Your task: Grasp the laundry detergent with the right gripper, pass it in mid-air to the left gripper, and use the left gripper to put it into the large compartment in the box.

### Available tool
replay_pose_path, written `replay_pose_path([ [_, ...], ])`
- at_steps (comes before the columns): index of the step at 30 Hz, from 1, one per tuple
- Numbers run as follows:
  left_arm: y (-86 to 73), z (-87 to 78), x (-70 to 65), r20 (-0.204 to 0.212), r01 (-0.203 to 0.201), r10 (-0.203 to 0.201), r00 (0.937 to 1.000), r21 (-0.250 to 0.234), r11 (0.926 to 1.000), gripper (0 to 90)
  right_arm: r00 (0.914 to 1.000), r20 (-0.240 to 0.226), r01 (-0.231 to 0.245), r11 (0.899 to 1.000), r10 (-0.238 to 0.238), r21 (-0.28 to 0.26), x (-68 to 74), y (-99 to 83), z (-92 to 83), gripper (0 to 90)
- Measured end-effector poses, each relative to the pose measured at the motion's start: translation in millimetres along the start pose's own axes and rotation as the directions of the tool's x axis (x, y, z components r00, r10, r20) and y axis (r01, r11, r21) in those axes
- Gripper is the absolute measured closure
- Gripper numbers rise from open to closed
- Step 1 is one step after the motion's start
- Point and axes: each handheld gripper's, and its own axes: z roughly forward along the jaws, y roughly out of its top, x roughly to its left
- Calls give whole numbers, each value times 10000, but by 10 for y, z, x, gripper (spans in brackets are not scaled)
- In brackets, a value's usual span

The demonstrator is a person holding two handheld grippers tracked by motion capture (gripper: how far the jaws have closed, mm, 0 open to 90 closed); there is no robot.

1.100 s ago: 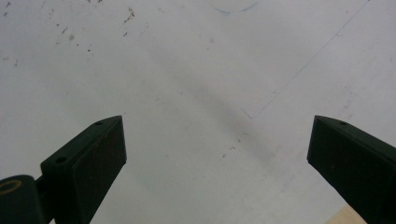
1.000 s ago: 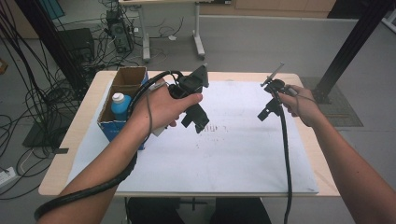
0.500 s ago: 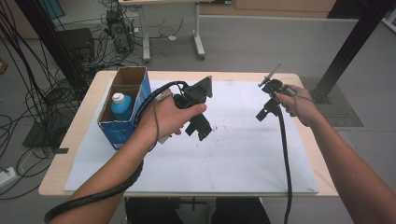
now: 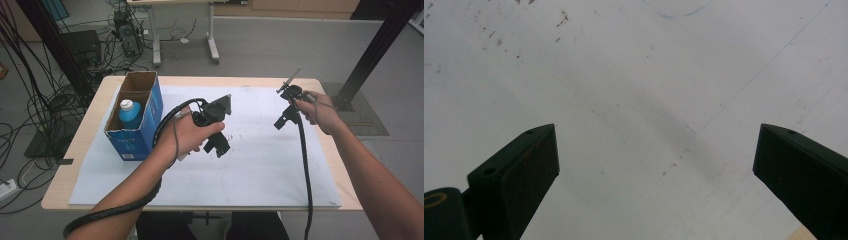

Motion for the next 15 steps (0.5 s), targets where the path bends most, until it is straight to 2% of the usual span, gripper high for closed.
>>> replay_pose_path([
  [8,16,211,-48,31,-159,159,9999,79,9998,126,10000,-17,-9,10000,9,-42,-19,-13,-6,44],
  [15,8,294,-54,65,-157,156,9999,120,9998,126,10000,-80,-25,10000,25,-65,-30,-17,8,44],
])
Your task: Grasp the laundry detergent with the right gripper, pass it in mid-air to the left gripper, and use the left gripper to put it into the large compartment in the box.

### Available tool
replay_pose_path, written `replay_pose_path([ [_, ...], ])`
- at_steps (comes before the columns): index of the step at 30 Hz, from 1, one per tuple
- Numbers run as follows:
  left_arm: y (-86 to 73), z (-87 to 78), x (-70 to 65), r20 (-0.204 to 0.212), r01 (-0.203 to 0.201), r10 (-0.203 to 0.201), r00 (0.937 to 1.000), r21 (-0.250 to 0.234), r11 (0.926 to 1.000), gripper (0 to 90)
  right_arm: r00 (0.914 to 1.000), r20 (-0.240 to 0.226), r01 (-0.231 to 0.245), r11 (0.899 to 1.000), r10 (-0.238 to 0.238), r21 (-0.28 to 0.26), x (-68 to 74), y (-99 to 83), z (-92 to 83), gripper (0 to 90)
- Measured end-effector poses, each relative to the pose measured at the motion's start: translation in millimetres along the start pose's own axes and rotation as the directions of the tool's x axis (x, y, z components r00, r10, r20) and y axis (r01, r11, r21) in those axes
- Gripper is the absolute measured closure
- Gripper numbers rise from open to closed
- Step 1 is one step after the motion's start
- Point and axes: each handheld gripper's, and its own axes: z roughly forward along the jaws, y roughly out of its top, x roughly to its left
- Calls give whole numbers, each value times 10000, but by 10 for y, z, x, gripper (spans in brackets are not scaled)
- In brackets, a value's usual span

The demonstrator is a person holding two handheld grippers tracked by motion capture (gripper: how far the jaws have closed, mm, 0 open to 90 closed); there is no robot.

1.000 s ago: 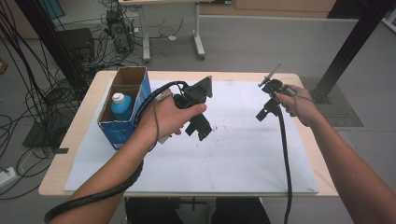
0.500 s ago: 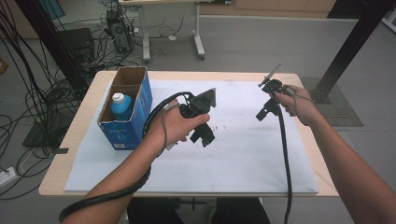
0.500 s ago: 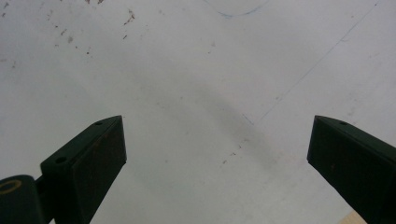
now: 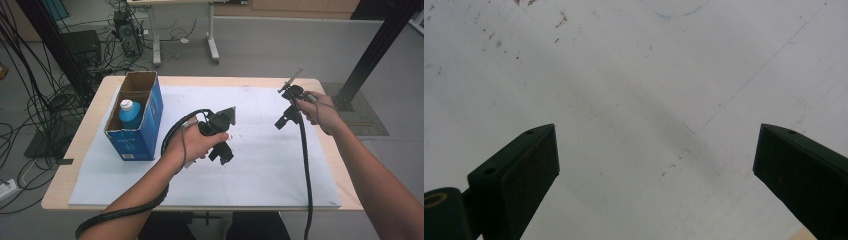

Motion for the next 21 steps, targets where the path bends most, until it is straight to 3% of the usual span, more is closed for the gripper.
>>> replay_pose_path([
  [21,-10,55,-21,73,-81,81,9999,22,10000,126,10000,-5,19,10000,-19,-64,46,-3,-19,44],
])
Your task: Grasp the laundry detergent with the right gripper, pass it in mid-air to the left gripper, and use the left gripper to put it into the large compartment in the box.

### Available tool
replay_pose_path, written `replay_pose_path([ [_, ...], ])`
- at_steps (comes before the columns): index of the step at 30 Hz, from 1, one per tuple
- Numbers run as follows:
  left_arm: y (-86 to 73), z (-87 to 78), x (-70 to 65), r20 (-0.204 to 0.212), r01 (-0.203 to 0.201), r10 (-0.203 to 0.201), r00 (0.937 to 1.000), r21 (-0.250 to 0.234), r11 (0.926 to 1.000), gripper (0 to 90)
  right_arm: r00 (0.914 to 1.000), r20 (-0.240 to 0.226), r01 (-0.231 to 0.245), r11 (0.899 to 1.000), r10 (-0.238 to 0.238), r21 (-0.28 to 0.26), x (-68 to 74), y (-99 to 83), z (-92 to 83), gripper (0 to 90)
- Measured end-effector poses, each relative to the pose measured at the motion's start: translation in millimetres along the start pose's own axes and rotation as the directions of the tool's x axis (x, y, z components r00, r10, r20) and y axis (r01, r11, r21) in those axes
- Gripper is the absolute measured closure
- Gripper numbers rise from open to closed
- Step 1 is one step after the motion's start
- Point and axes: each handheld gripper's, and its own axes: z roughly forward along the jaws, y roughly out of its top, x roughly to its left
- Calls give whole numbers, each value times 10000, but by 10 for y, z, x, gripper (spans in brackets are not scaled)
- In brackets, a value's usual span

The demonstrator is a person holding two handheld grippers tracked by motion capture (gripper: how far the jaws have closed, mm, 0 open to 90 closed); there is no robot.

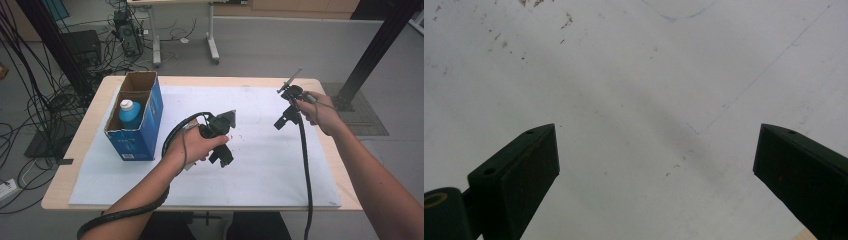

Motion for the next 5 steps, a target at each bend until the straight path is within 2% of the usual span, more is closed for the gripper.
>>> replay_pose_path([
  [5,11,-6,-14,54,-63,63,10000,-22,10000,126,10000,49,-13,10000,13,-39,38,-24,-32,44],
])
